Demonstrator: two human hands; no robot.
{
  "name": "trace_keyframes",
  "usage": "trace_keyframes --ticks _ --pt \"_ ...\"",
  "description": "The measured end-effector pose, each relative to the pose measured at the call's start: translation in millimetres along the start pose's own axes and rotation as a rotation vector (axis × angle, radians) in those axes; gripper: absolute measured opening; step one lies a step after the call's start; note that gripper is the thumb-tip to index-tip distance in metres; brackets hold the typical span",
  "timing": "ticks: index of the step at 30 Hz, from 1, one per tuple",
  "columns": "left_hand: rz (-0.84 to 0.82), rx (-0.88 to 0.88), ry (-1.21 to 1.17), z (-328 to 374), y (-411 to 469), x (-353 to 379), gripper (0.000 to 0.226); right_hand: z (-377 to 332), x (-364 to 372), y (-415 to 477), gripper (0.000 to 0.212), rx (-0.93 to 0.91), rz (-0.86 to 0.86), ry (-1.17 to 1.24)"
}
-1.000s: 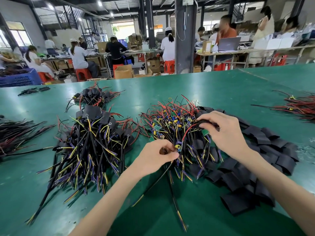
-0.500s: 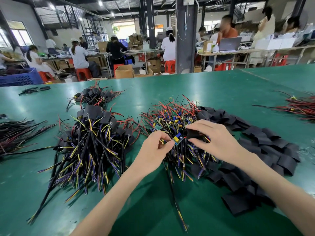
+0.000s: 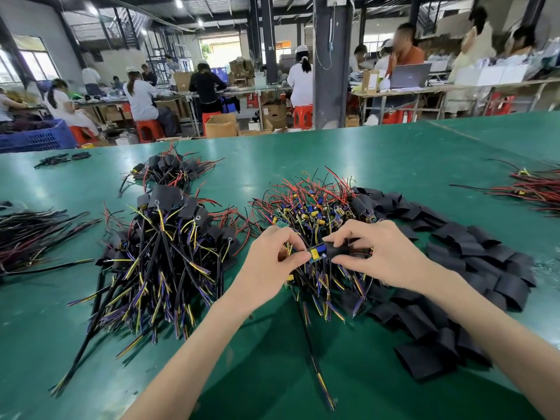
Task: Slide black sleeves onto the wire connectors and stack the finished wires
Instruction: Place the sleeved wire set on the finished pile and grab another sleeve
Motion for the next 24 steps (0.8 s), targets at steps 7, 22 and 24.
trace_keyframes --ticks 7,22,24 --pt "-0.015 0.06 0.043 3 0 1 0.016 6 6 0 0.022 0.028 -0.061 0.086" --pt "0.07 0.049 0.039 6 0 -9 0.019 -30 12 -2 0.023 -0.136 -0.018 -0.216" --pt "0.08 0.051 0.02 6 -1 -7 0.012 -26 11 -1 0.025 -0.115 -0.018 -0.184"
Point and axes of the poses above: each hand's wrist, its own y-axis towards the middle knuckle, its own x-axis out of the palm, z = x × y, the point moved 10 cm from there along y, towards the middle knuckle, and after that the axes turned 9 degrees about -z, right-handed, at the moved point
